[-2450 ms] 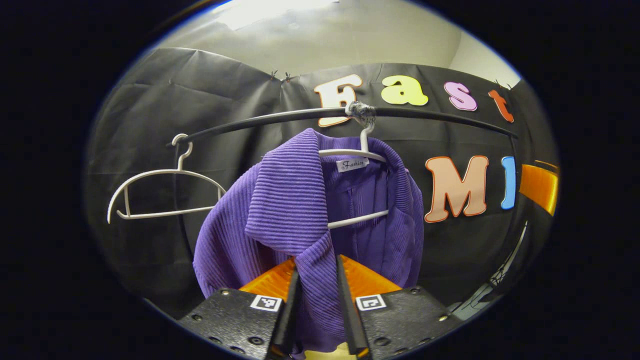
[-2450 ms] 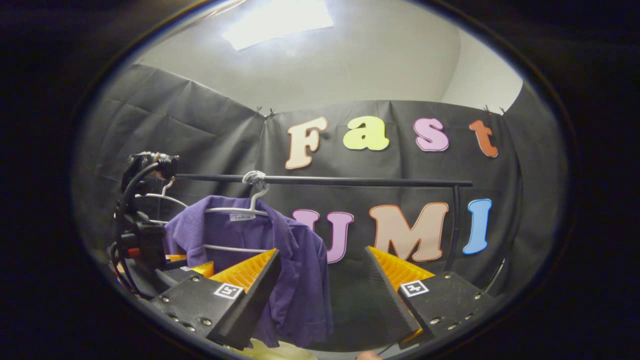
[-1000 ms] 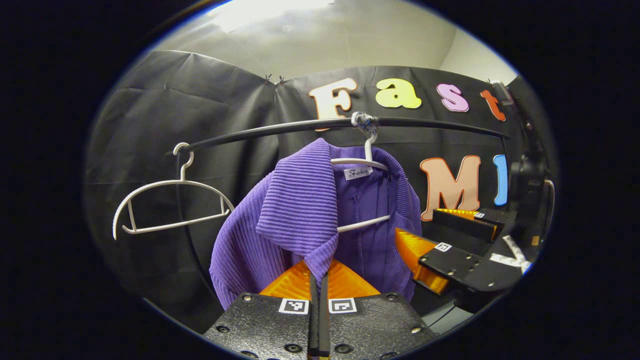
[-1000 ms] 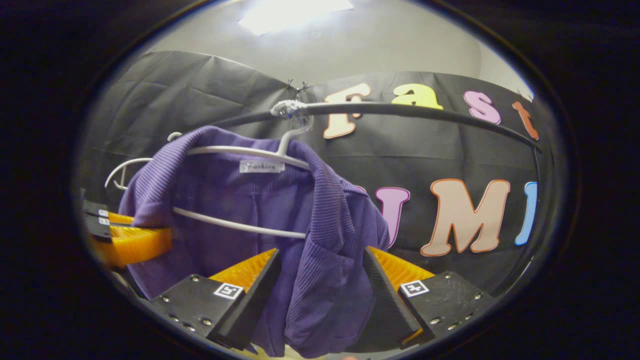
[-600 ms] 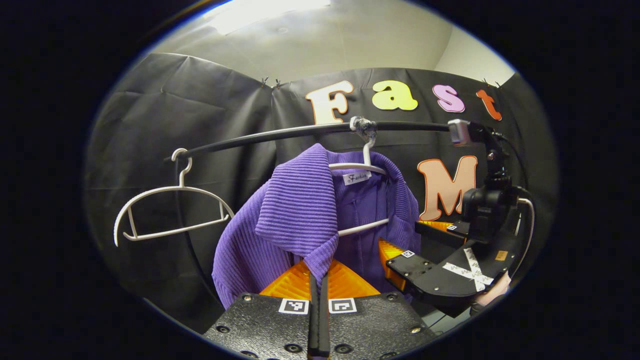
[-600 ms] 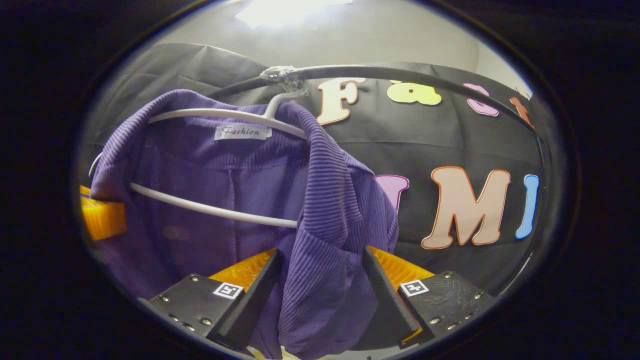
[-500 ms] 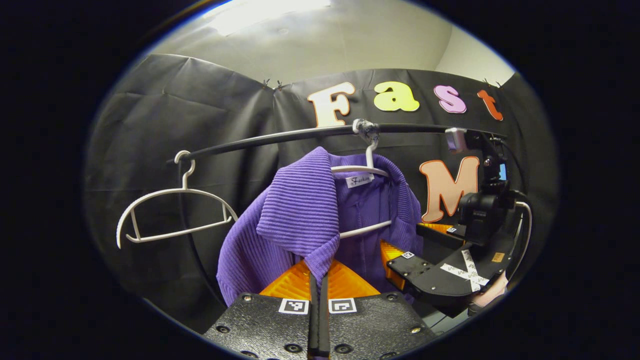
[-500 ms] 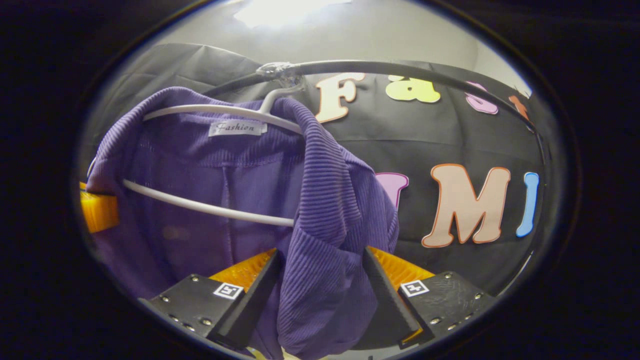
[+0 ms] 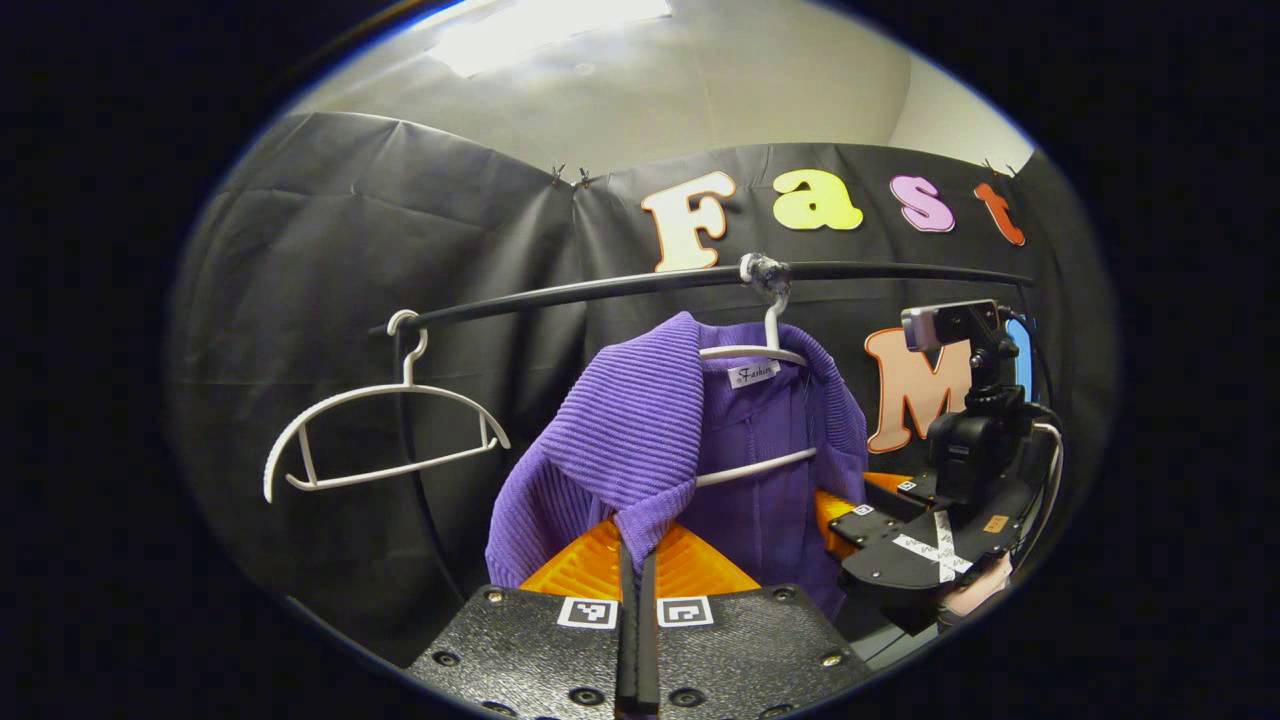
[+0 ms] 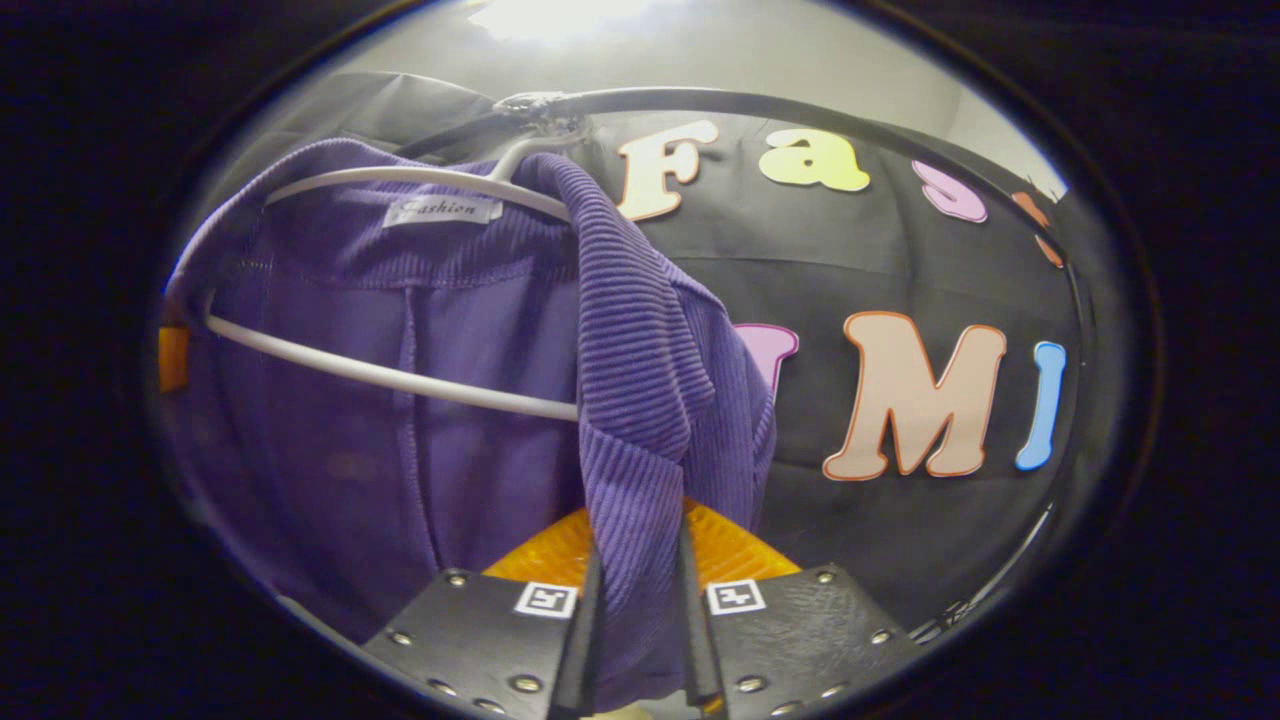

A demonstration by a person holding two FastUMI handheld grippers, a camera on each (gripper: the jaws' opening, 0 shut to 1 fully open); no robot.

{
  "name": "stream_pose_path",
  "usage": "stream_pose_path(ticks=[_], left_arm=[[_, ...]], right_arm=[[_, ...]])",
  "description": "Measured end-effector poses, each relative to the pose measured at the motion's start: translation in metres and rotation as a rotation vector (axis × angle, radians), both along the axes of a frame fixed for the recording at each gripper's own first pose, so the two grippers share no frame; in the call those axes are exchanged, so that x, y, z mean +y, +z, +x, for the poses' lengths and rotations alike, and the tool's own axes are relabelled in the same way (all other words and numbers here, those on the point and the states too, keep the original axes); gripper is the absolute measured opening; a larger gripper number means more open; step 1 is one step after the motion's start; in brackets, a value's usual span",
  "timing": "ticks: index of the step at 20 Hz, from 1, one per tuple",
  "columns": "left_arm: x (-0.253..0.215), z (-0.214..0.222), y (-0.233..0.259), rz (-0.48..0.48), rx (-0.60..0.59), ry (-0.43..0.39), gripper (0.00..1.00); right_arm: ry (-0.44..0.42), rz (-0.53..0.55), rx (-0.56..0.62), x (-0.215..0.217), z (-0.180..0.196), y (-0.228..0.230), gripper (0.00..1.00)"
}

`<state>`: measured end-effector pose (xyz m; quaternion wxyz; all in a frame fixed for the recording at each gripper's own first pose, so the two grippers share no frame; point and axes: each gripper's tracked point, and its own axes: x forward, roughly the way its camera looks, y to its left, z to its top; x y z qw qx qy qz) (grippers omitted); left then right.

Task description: Grasp the clothes on the hanger with both hands and then place them into the laundry hamper below.

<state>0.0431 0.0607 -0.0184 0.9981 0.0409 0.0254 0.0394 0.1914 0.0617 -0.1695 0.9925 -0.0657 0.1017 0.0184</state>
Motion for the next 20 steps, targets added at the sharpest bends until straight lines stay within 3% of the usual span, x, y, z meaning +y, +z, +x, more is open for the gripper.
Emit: stream_pose_path(ticks=[2, 3, 20], left_arm=[[0.005, -0.004, 0.004, 0.009, -0.008, 0.017, 0.00], [0.007, -0.005, 0.006, 0.014, -0.013, 0.027, 0.00], [0.055, -0.029, 0.079, -0.058, -0.156, 0.169, 0.00]], right_arm=[[0.006, -0.018, 0.006, -0.001, 0.000, 0.002, 0.10], [0.019, -0.024, 0.009, 0.001, -0.001, 0.001, 0.07], [-0.086, -0.077, -0.115, -0.065, 0.008, 0.067, 0.07]])
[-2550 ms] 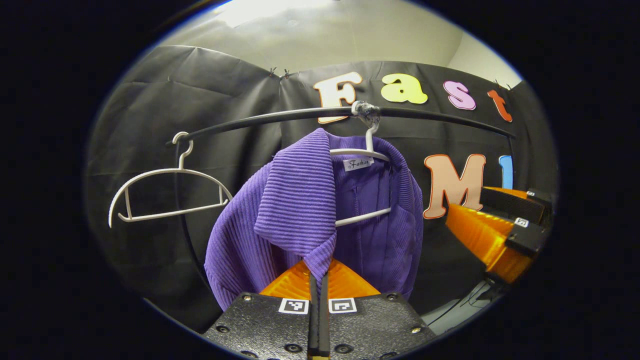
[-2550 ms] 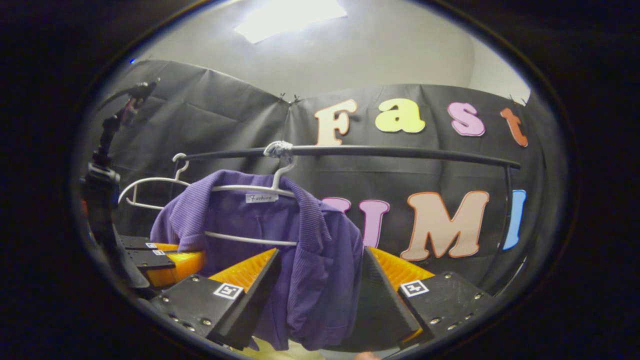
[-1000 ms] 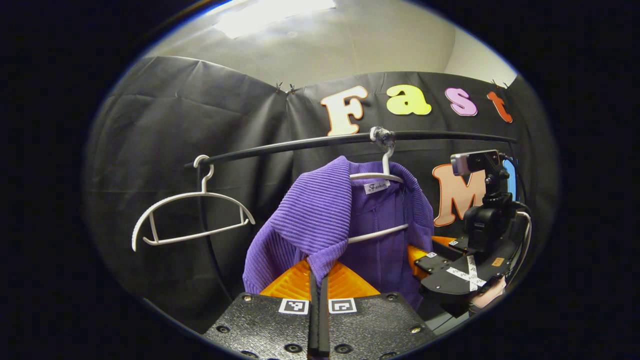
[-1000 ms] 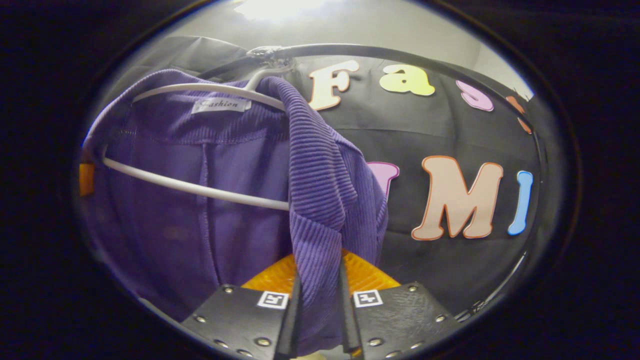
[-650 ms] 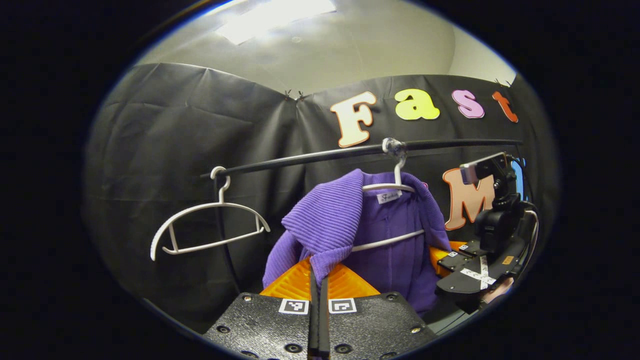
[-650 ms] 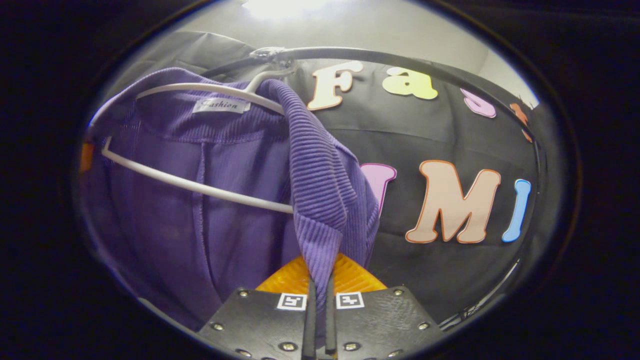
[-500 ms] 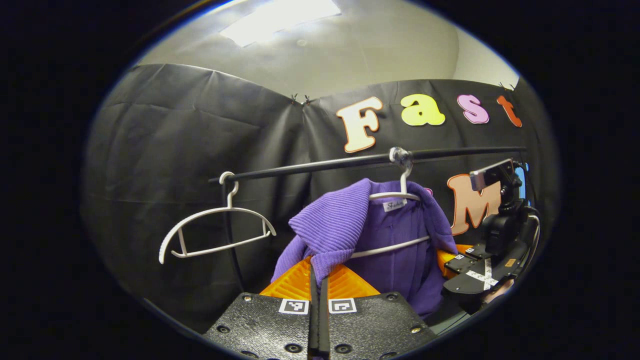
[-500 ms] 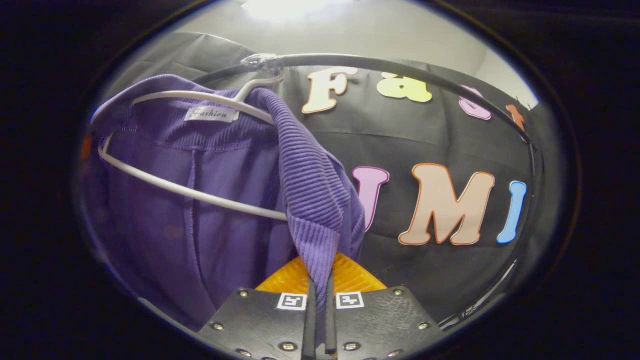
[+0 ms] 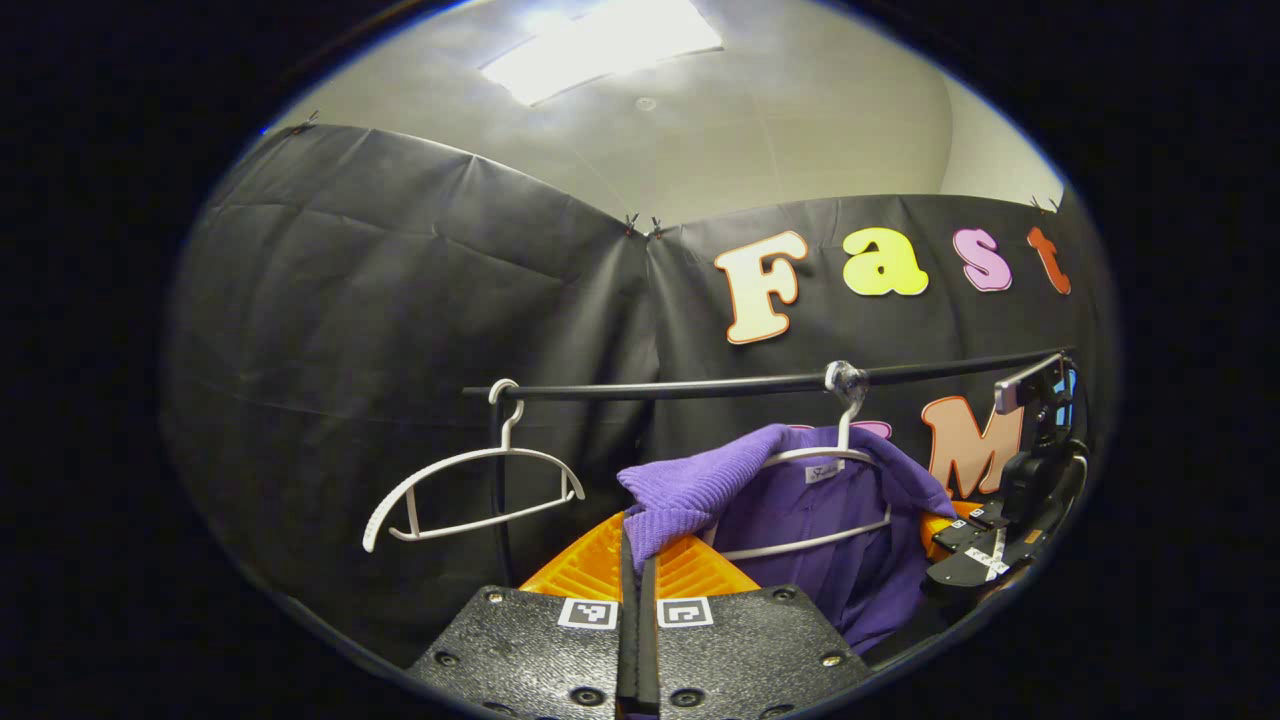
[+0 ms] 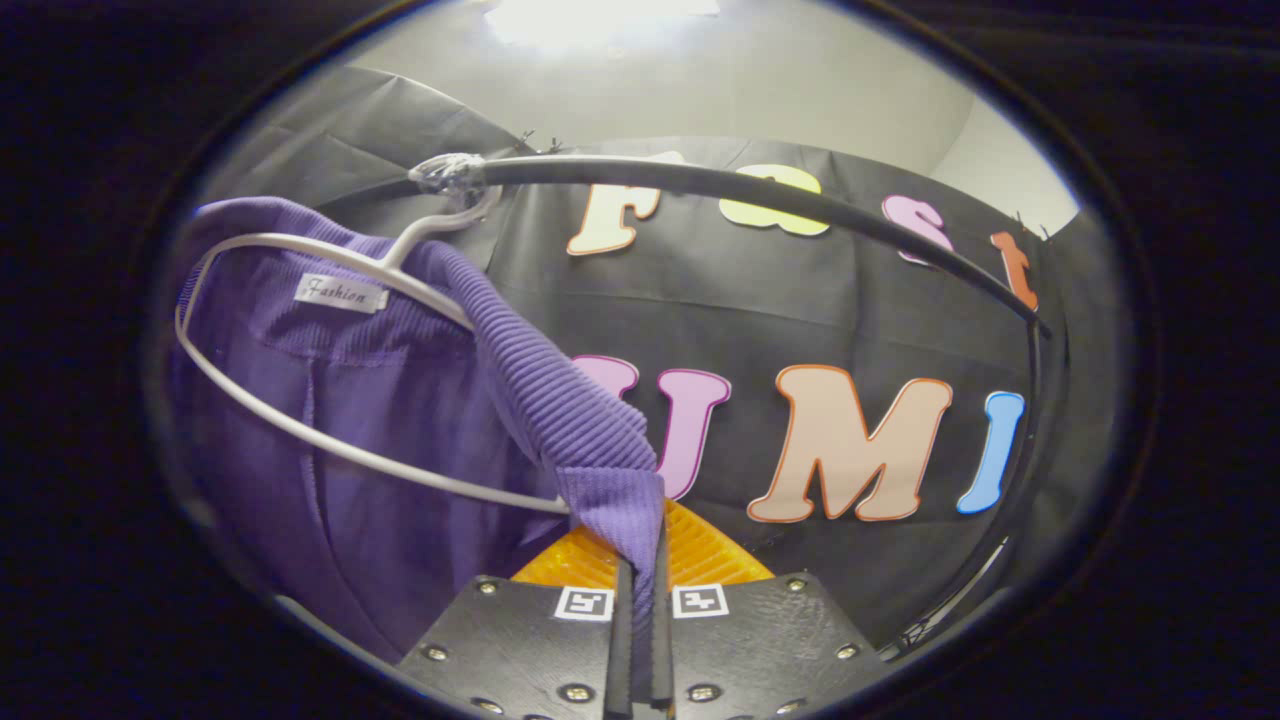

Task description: Grasp the clothes on the hanger with both hands and then place them into the laundry hamper below.

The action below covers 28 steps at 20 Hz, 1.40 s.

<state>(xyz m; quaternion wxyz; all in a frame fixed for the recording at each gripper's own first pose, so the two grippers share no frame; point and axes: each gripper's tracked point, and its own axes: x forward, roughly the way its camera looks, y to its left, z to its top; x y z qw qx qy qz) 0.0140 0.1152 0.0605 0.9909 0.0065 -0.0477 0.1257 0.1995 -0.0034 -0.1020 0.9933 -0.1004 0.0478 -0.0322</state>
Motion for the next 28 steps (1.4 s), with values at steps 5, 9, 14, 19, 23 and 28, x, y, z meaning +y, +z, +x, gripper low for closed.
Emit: stream_pose_path(ticks=[5, 9, 14, 19, 23, 28], left_arm=[[0.016, 0.003, 0.012, 0.005, -0.017, 0.026, 0.03], [0.026, 0.006, 0.021, 0.014, -0.034, 0.036, 0.00], [0.045, 0.009, 0.028, 0.034, -0.046, 0.059, 0.00], [0.066, 0.020, 0.029, 0.064, -0.056, 0.077, 0.01], [0.073, 0.031, 0.017, 0.106, -0.042, 0.068, 0.03], [0.073, 0.043, -0.004, 0.121, -0.008, 0.041, 0.00]], right_arm=[[-0.016, 0.001, -0.053, -0.015, 0.015, 0.024, 0.07], [-0.020, -0.012, -0.086, -0.018, 0.023, 0.036, 0.07], [-0.019, -0.036, -0.112, -0.013, 0.033, 0.044, 0.07], [-0.014, -0.054, -0.142, -0.008, 0.044, 0.053, 0.07], [-0.018, -0.065, -0.145, -0.009, 0.053, 0.052, 0.07], [-0.030, -0.078, -0.132, -0.014, 0.061, 0.045, 0.07]])
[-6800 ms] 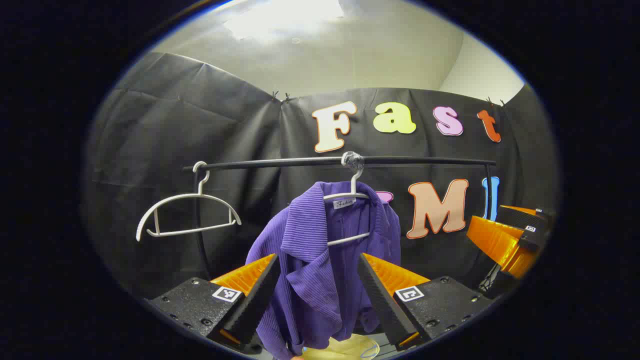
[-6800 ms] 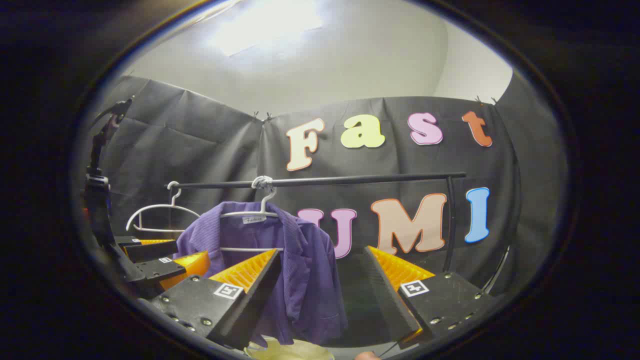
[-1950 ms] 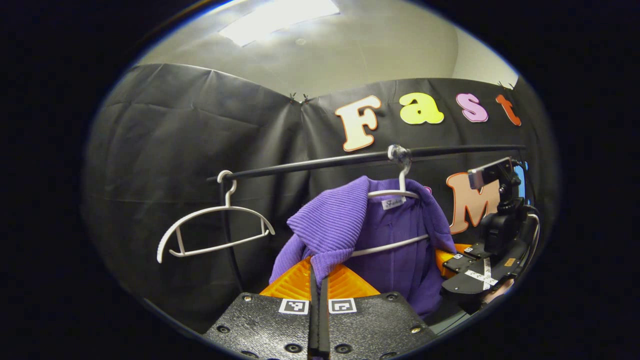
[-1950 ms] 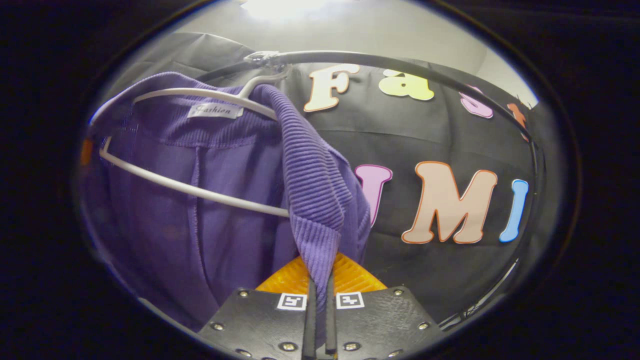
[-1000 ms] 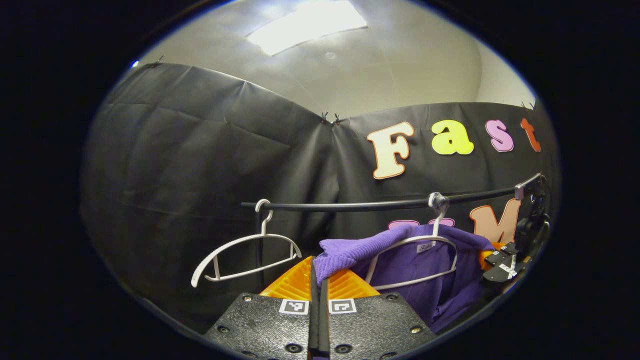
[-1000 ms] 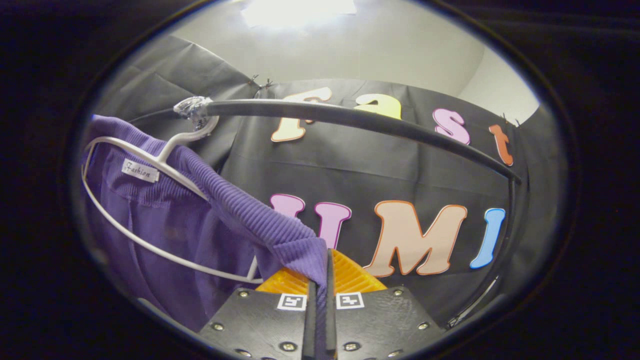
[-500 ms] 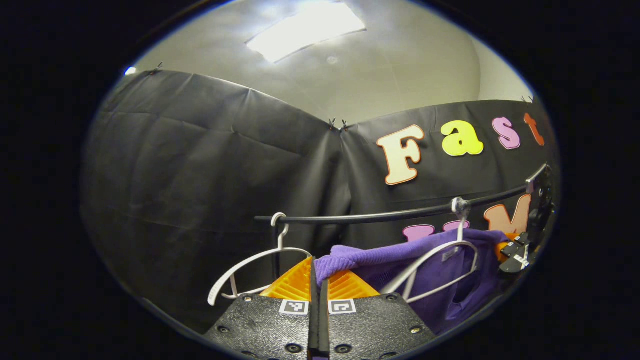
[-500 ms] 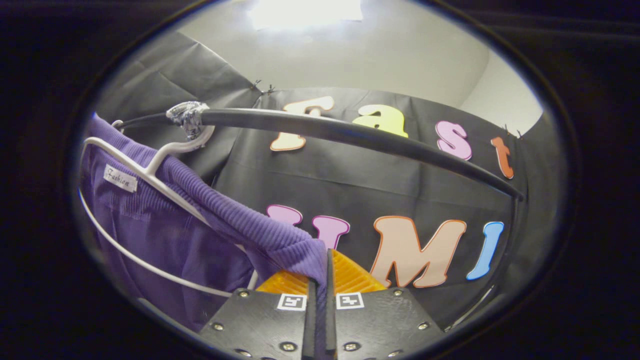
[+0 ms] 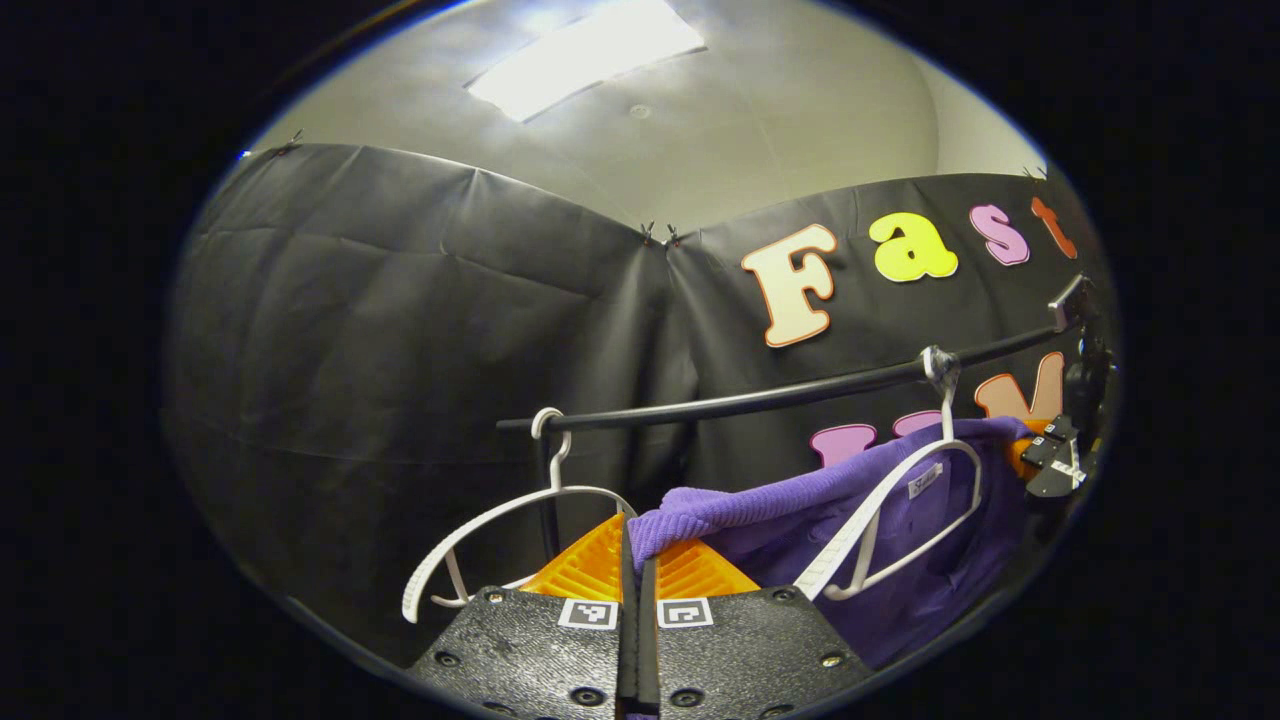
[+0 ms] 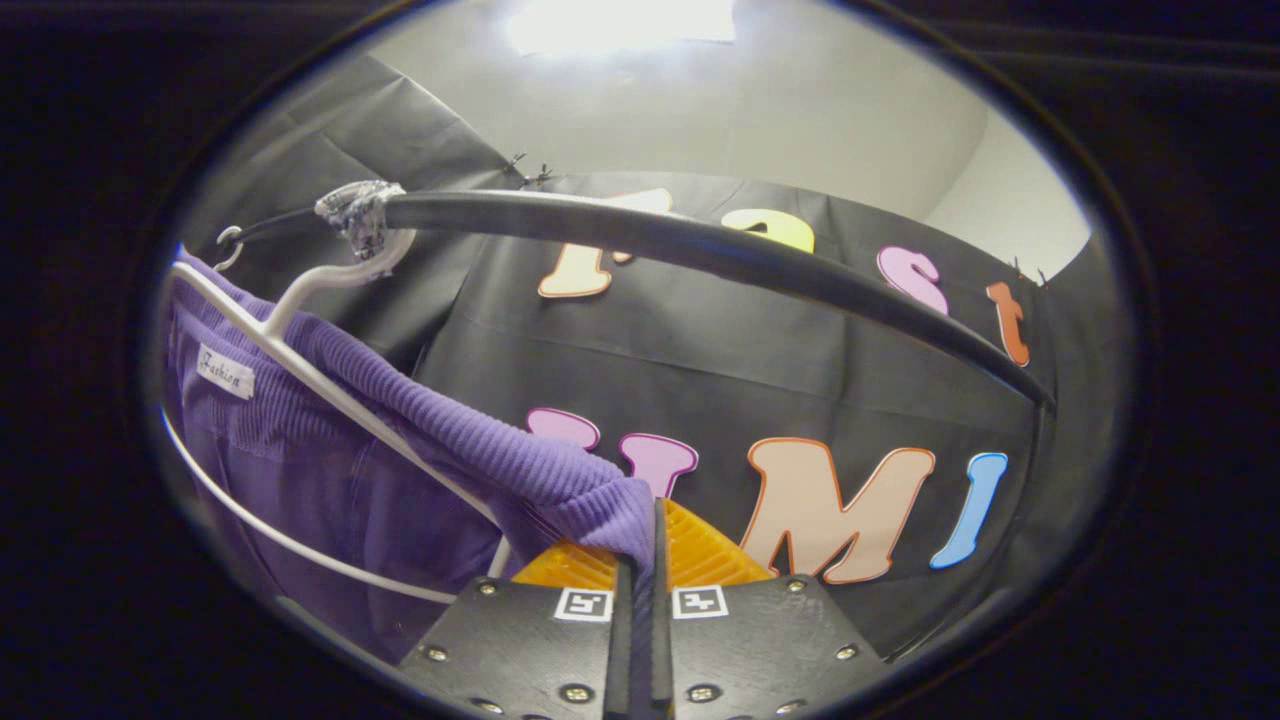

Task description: Grasp the clothes on the hanger with both hands and then place them into the laundry hamper below.

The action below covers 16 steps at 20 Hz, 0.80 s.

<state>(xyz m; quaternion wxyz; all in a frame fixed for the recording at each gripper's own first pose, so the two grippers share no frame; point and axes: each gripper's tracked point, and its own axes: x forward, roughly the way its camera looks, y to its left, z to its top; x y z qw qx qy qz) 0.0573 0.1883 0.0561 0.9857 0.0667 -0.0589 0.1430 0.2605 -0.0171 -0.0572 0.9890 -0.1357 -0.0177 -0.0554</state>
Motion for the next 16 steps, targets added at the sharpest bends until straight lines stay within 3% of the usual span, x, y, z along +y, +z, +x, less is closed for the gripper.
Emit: stream_pose_path(ticks=[16], left_arm=[[-0.032, 0.009, -0.073, -0.038, 0.125, -0.056, 0.00]], right_arm=[[-0.046, -0.014, 0.099, -0.030, 0.022, -0.048, 0.07]])
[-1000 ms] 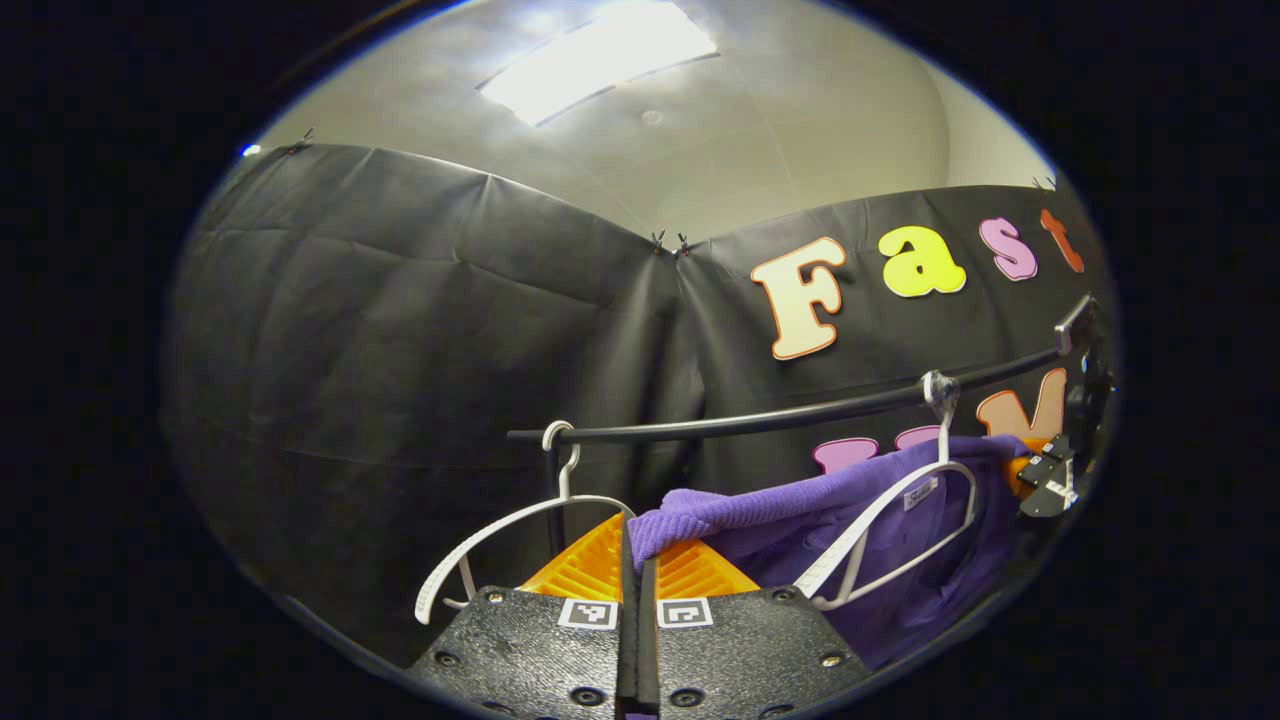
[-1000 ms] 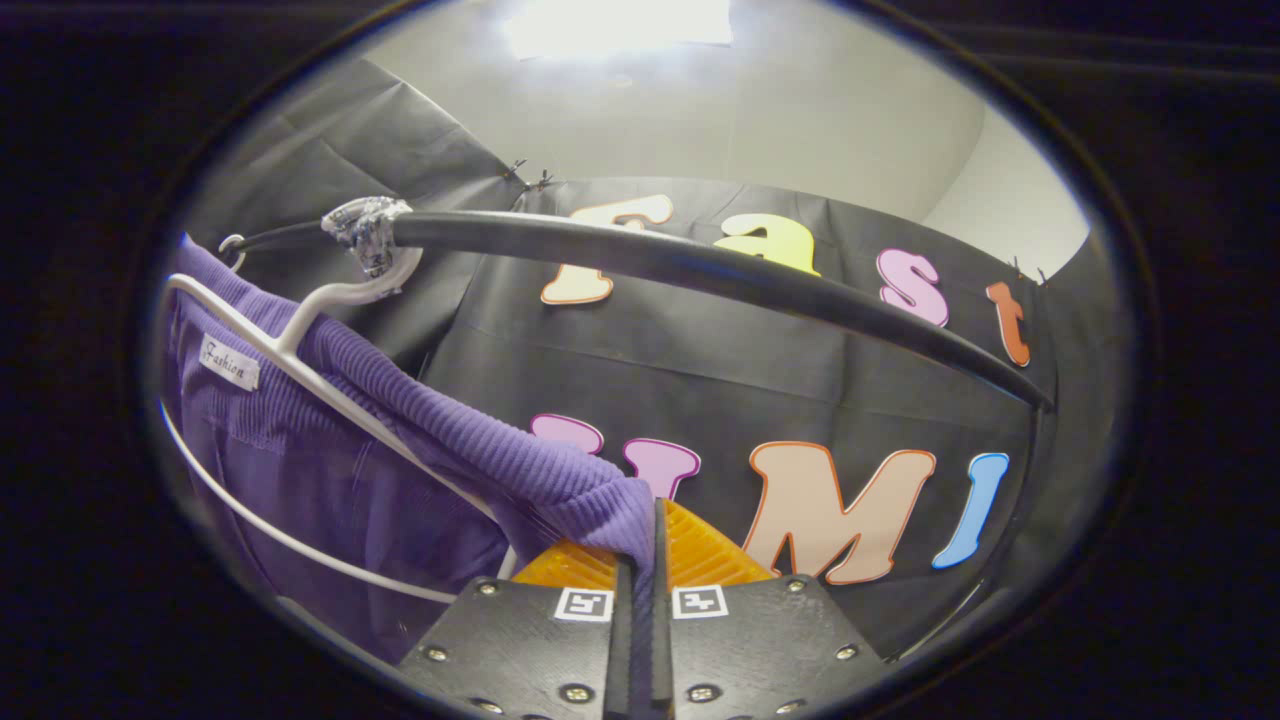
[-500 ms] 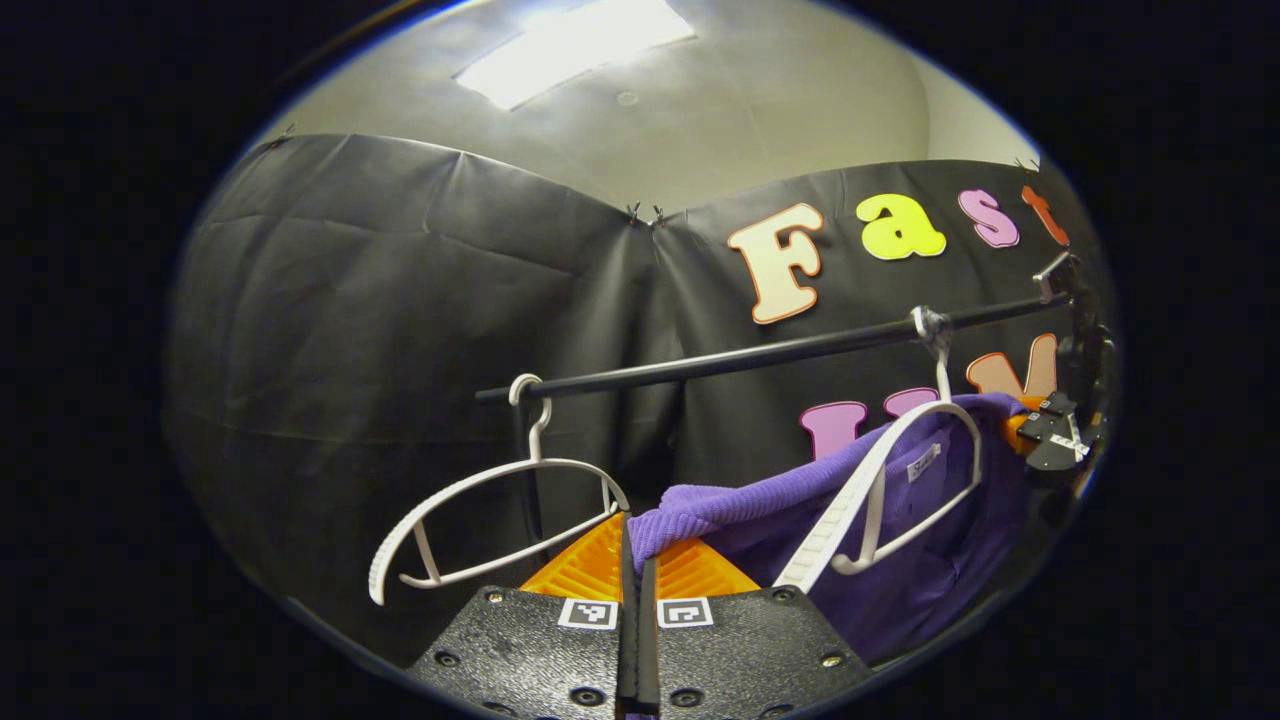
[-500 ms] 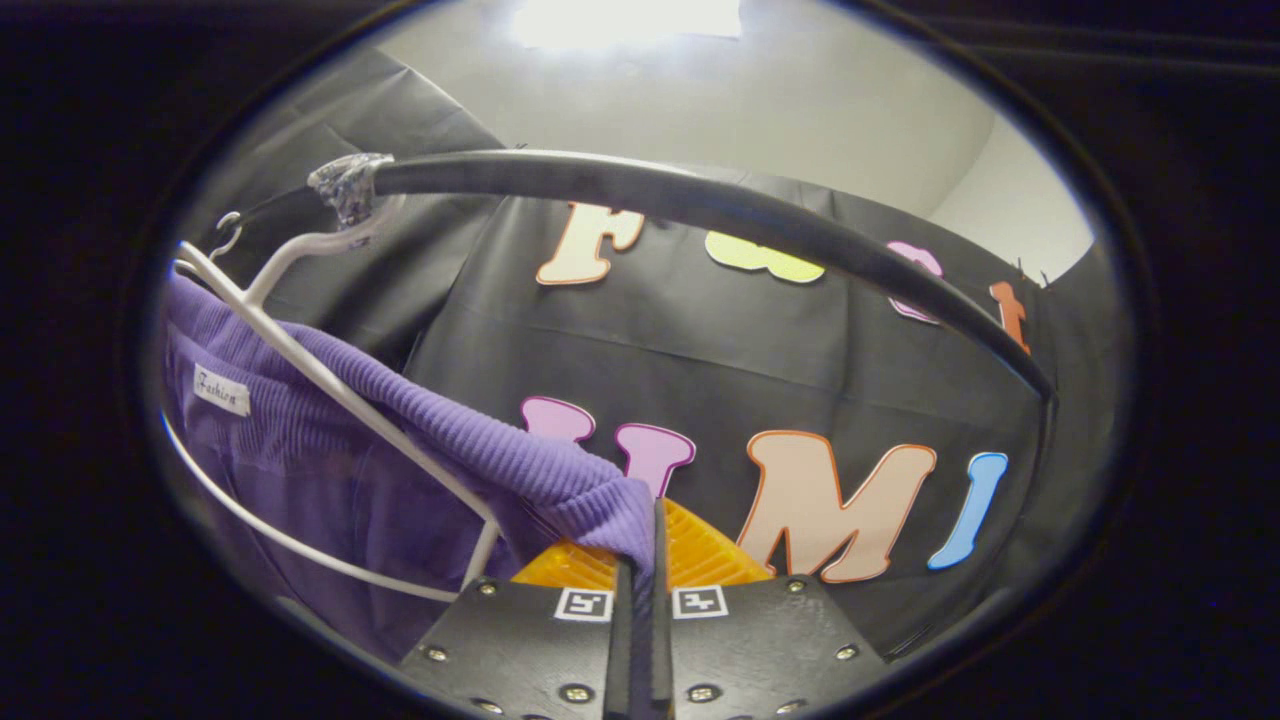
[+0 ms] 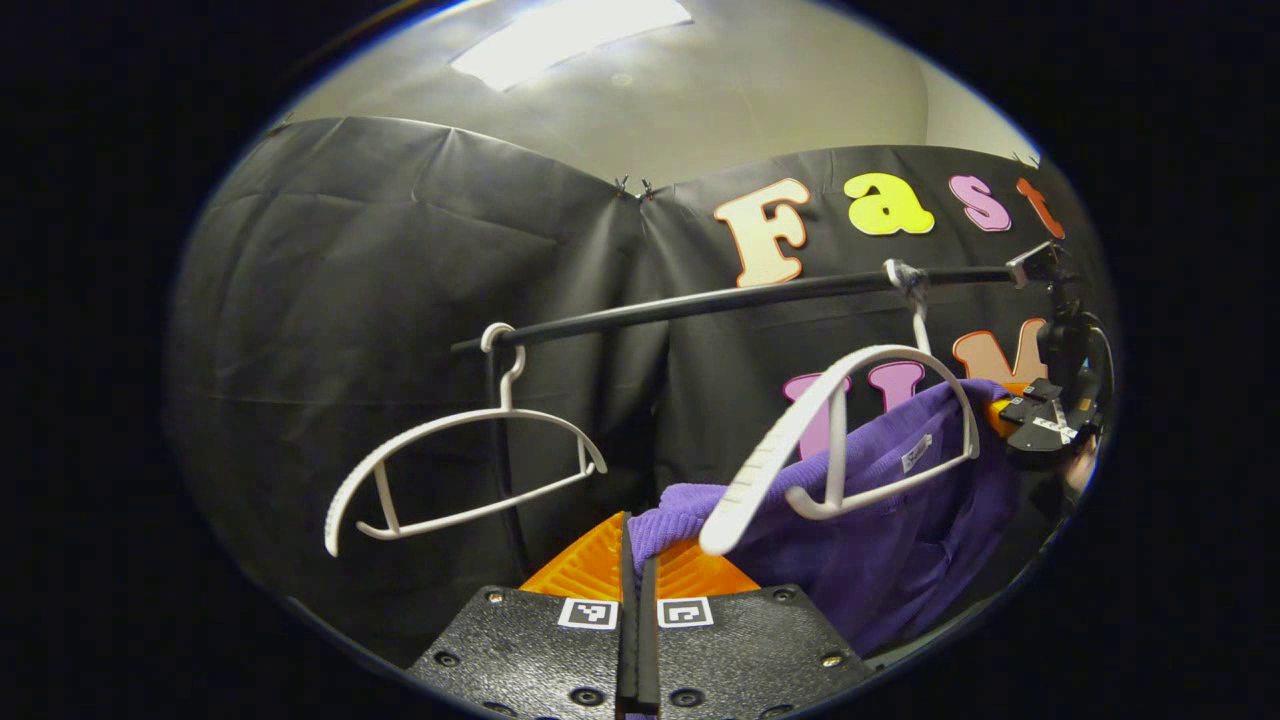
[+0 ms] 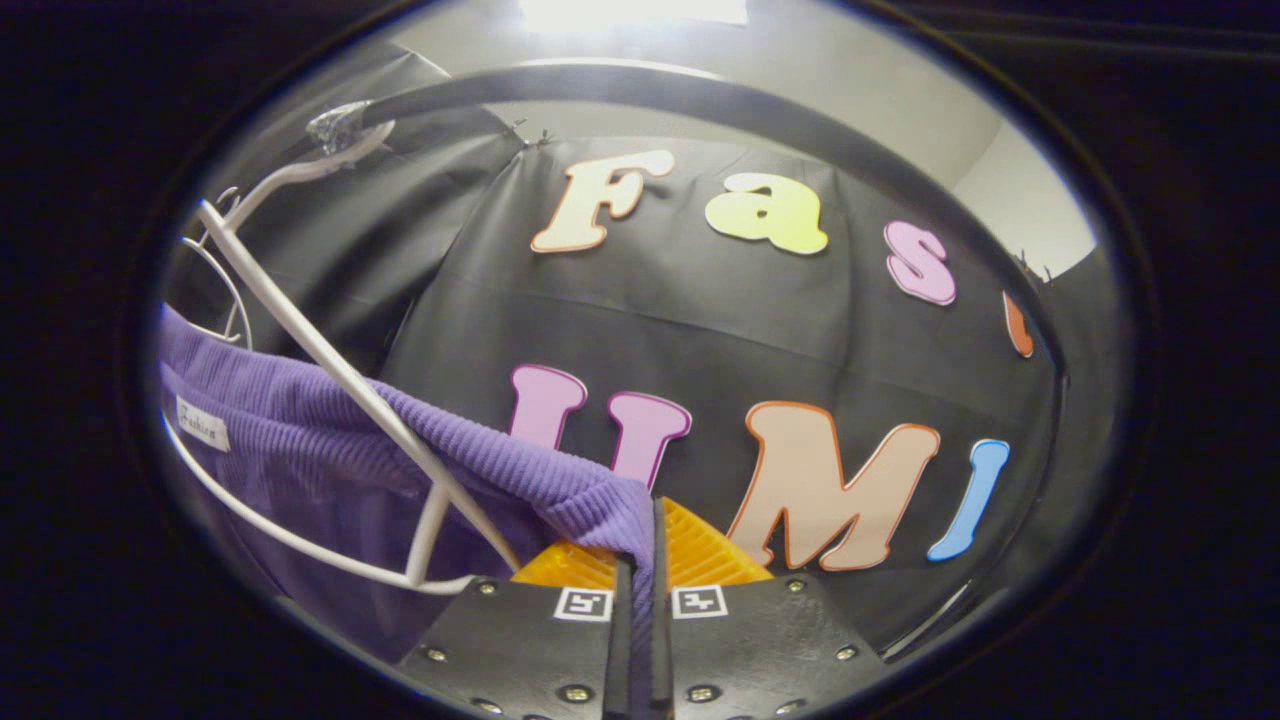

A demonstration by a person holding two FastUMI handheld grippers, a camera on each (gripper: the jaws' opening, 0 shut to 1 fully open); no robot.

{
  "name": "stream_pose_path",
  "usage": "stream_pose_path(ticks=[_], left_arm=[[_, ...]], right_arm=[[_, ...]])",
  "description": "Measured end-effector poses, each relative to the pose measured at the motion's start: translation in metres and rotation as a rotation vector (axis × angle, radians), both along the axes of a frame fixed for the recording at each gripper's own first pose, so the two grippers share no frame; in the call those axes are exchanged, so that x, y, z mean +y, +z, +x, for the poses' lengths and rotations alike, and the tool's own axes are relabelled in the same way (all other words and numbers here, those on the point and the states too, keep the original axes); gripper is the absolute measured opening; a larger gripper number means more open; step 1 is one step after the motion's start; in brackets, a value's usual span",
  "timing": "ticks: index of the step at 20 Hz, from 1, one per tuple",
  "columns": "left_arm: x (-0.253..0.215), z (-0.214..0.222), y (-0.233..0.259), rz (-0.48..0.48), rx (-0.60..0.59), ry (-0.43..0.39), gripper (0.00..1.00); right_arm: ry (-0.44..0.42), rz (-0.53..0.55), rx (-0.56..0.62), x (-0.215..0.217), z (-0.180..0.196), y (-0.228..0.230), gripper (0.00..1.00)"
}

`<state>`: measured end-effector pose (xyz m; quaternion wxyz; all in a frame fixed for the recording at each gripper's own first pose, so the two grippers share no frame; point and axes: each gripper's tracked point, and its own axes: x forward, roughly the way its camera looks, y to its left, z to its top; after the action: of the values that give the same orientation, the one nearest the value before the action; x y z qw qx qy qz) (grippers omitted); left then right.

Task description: Grasp the clothes on the hanger with both hands and then place them into the laundry hamper below.

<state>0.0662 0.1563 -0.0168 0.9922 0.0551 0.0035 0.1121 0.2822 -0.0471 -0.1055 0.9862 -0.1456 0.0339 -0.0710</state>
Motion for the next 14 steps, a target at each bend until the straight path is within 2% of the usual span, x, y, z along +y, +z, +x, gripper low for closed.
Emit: stream_pose_path(ticks=[8, 14], left_arm=[[-0.021, -0.007, -0.024, 0.026, 0.053, -0.026, 0.00], [-0.031, -0.008, -0.040, 0.033, 0.083, -0.048, 0.00]], right_arm=[[-0.038, 0.019, 0.072, -0.017, -0.020, -0.039, 0.07], [-0.025, 0.011, 0.117, -0.014, -0.041, -0.055, 0.07]])
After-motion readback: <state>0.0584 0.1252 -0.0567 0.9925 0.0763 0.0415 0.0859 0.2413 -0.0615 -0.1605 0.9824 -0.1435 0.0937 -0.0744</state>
